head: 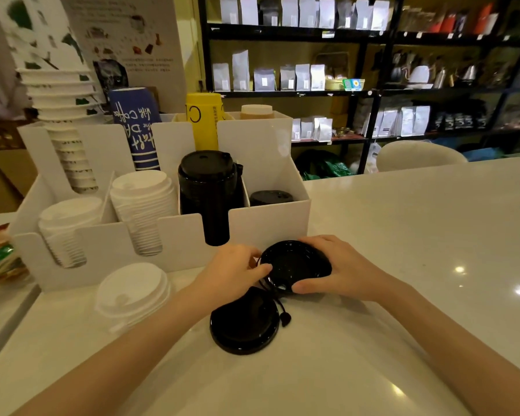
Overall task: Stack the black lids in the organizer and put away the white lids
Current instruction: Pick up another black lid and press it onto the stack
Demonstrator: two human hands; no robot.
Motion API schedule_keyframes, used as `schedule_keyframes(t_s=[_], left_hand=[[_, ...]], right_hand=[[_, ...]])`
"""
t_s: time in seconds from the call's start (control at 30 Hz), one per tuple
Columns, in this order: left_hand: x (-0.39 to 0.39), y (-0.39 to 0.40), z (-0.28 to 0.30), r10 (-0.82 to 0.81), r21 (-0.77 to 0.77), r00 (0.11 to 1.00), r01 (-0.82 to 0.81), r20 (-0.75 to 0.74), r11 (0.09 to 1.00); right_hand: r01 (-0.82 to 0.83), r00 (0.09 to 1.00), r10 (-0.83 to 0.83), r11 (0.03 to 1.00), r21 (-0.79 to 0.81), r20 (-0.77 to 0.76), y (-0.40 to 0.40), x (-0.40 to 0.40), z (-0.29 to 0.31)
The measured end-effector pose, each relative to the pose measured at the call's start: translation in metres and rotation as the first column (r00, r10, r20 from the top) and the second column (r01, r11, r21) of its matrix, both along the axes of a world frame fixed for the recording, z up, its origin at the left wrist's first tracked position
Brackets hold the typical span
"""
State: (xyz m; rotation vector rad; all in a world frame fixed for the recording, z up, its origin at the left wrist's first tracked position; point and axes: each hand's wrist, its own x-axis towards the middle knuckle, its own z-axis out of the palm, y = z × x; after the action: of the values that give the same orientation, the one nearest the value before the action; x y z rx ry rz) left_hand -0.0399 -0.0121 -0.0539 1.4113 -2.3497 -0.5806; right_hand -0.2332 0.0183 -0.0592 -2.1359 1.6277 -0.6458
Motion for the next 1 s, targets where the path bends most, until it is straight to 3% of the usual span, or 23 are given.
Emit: schedule_keyframes(t_s=[0.17,0.33,0.43,0.53,0.67,0.83,1.0], left_hand=[[-0.002,-0.01,-0.008,0.066,0.104,0.987,-0.051,-0.146,0.993],[0.003,-0.016,-0.007,0.136,0.138,0.94,-0.097,-0.314,0.986],[0.008,-0.015,0.005,0.147,0.166,0.875,-0.078,-0.462,0.983],[0.014,-0.015,0.02,0.144,0.189,0.776,-0.032,-0.614,0.981],[0.019,-0.015,0.031,0.147,0.157,0.668,-0.047,-0.729,0.987],[0.023,-0.016,0.033,0.102,0.039,0.654,-0.109,-0.75,0.993],[0.038,-0.018,0.057,0.056,0.009,0.652,-0.075,-0.756,0.997]], right_hand=[[-0.014,1.0,0.014,1.0,-0.021,0.021,0.001,0.002,-0.001],[-0.003,0.952,-0.01,0.999,0.041,0.307,0.002,0.001,0.004],[0.033,0.831,-0.07,0.996,0.078,0.552,-0.001,0.005,0.014],[-0.056,0.686,-0.128,0.972,0.228,0.716,-0.005,0.013,0.021],[-0.247,0.58,-0.134,0.911,0.33,0.804,-0.006,0.027,0.024],[-0.36,0.401,-0.074,0.904,0.231,0.913,-0.009,0.046,0.036],[-0.25,0.53,0.049,0.963,0.101,0.847,-0.019,0.052,0.048]])
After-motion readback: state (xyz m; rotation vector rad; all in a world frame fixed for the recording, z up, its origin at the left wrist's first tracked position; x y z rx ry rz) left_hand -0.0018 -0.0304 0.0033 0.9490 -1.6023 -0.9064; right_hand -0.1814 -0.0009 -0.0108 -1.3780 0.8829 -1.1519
